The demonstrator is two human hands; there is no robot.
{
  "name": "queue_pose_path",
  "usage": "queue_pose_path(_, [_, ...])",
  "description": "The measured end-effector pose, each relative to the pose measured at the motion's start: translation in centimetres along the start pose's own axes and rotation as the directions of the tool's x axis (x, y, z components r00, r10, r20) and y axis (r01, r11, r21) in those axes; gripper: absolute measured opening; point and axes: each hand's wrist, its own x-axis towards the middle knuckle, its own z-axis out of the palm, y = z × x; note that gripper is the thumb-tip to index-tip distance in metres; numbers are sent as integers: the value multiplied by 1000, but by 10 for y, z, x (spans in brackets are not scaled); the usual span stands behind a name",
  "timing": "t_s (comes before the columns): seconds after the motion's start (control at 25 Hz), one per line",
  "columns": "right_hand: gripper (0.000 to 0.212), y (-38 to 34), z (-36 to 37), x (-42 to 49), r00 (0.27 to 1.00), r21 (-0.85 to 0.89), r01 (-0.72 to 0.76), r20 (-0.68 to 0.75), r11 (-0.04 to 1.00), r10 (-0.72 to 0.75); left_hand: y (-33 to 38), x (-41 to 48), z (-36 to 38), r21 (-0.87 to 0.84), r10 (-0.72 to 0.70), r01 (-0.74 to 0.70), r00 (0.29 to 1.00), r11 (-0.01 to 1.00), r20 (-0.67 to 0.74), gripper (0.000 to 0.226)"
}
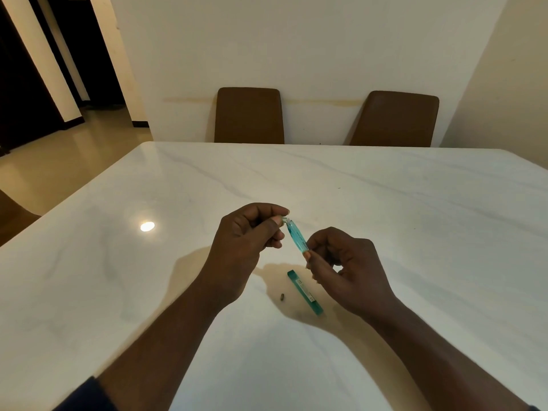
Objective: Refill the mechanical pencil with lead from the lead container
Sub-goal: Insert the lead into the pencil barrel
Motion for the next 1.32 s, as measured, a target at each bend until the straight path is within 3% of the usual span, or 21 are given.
queue_pose_path(0.48, [5, 1, -1, 1, 1000, -26, 23, -10, 999, -23, 0, 2, -6, 77, 24, -26, 1000, 997, 18, 19])
queue_pose_path(1.32, [9, -3, 3, -2, 1000, -63, -18, -12, 998, 17, -2, 4, -12, -18, -58, 57, 998, 998, -26, 12])
